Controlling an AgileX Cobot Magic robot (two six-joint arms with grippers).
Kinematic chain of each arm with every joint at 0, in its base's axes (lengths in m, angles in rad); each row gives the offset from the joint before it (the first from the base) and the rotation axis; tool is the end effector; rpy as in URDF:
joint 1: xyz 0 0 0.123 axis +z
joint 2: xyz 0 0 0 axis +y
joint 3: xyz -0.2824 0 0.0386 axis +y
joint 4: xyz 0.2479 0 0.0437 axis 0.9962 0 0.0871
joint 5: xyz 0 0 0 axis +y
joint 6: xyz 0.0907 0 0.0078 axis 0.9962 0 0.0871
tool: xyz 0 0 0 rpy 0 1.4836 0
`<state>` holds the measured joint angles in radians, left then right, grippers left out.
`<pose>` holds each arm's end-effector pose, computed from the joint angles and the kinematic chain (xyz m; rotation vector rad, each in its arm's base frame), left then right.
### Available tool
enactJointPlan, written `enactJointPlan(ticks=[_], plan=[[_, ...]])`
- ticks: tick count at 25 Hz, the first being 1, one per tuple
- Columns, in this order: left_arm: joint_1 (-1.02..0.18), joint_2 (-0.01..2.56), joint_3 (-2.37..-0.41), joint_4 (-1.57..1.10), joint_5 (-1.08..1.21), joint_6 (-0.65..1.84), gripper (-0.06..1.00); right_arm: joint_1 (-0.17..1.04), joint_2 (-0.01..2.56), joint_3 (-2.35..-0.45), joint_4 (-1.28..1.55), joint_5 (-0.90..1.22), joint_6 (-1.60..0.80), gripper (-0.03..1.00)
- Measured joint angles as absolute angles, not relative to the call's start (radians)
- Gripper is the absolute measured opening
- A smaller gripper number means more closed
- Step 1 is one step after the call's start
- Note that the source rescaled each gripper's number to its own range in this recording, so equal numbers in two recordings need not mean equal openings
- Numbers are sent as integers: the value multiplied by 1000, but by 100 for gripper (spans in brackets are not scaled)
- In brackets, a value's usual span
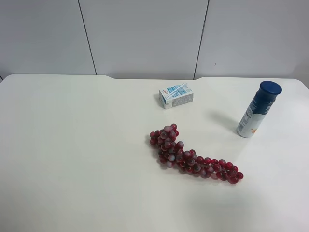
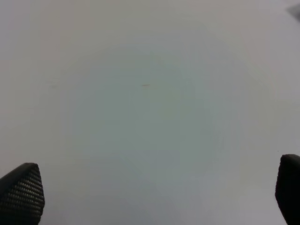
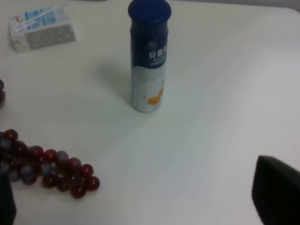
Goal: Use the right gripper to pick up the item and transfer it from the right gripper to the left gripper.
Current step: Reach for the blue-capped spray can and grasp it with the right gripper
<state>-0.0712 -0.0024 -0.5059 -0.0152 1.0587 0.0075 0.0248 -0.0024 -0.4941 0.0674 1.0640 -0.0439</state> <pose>-0.0059 -0.0008 0.2790 0.0808 2.0328 -0.0582 -0.0049 0.0052 0.2754 -0.0735 2.0486 0.0689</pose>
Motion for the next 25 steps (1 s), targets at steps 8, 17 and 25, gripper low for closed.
enactJointPlan(ticks=[8, 17, 25], plan=[[-71, -2, -506, -15, 1059, 8, 100, 25, -2, -494, 67, 1064, -44, 100], [-71, -2, -506, -15, 1059, 8, 100, 25, 1, -502, 93, 1068, -44, 100], [-71, -2, -506, -15, 1059, 8, 100, 25, 318, -754, 94, 1087, -44, 100]])
